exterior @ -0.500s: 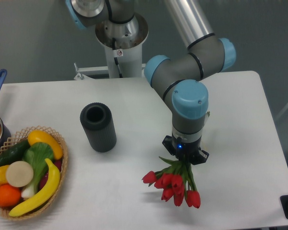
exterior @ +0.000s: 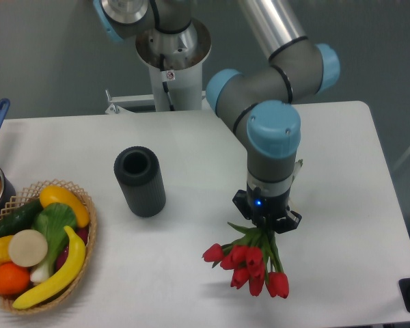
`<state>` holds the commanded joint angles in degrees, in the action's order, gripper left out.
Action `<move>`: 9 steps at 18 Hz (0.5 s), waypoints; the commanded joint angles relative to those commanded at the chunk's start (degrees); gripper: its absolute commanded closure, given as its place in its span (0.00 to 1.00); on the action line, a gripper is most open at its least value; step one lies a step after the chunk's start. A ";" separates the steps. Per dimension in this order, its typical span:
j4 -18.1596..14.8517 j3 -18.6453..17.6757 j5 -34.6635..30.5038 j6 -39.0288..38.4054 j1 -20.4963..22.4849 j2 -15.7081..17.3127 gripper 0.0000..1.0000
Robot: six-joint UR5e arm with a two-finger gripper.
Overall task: Insert the flowers into the vase
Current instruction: 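Lift the gripper holding the red tulips upward from the table, then swing the held tulips over the black vase and lower stems in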
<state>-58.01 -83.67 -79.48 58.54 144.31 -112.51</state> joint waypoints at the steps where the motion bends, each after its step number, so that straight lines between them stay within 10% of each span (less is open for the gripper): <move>1: 1.57 0.00 6.21 -0.70 0.53 2.01 1.00; 9: 4.05 0.18 31.20 -5.88 2.99 5.02 1.00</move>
<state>-53.96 -83.50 -48.28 52.65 147.30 -107.49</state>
